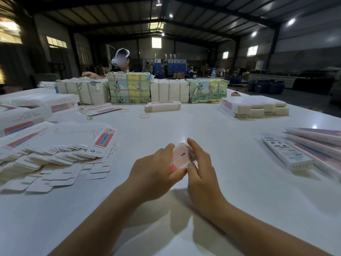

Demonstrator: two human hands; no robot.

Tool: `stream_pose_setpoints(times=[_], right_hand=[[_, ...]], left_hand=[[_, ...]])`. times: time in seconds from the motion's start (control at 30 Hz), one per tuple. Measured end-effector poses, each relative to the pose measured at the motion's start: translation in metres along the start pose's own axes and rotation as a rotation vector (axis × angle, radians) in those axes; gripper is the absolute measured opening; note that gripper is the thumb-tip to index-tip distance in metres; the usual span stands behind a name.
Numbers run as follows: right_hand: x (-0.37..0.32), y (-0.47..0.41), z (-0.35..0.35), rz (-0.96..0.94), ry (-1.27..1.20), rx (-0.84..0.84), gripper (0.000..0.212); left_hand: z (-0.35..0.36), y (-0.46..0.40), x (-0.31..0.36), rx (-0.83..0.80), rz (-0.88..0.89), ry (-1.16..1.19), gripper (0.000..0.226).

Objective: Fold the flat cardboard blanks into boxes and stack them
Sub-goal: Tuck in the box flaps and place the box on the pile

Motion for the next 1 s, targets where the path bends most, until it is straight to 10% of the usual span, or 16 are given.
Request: stream_pose_setpoints(times=[0.2,0.3,0.4,0.57,0.8,1.0], right_hand=[[-0.001,-0.011,-0.02,0.032,-0.072,0.105,0.06],[0.008,-0.023,-0.026,0.335,-0.368,0.017,0.091],[0.012,-0.026,-0.018,0.532,-0.762,-0.222,0.062],[0.013,-0.018,-0.019,0.293,-0.326,-0.033,0.013],[0.0,-0.004,-0.003,-0.154,0.436,0.066,0.02],[-0.001,-0.012,-0.01,0.231,-0.361,-0.038,0.027]], left_hand=[[-0.002,0.001,-0.005,0.029,-0.021,-0.095,0.062],[-0.004,0.004,-0.006,0.031,-0.015,-0.125,0.064],[-0.002,0.007,-0.001,0.029,0.031,-0.15,0.068],[0.005,0.005,0.002,-0.016,0.019,-0.192,0.064],[0.01,0.004,0.006,0.014,0.003,-0.334,0.051],[0.007,0.005,0.0,0.114,0.019,-0.424,0.072]])
Point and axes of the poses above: each hand's wrist, its own y-axis away from the middle knuckle, its own z-axis out of the palm, x = y × z, the point moved 3 cm from there along -y, towards the middle knuckle, and after that the axes turned 9 degrees about z, right-handed, at the moved point
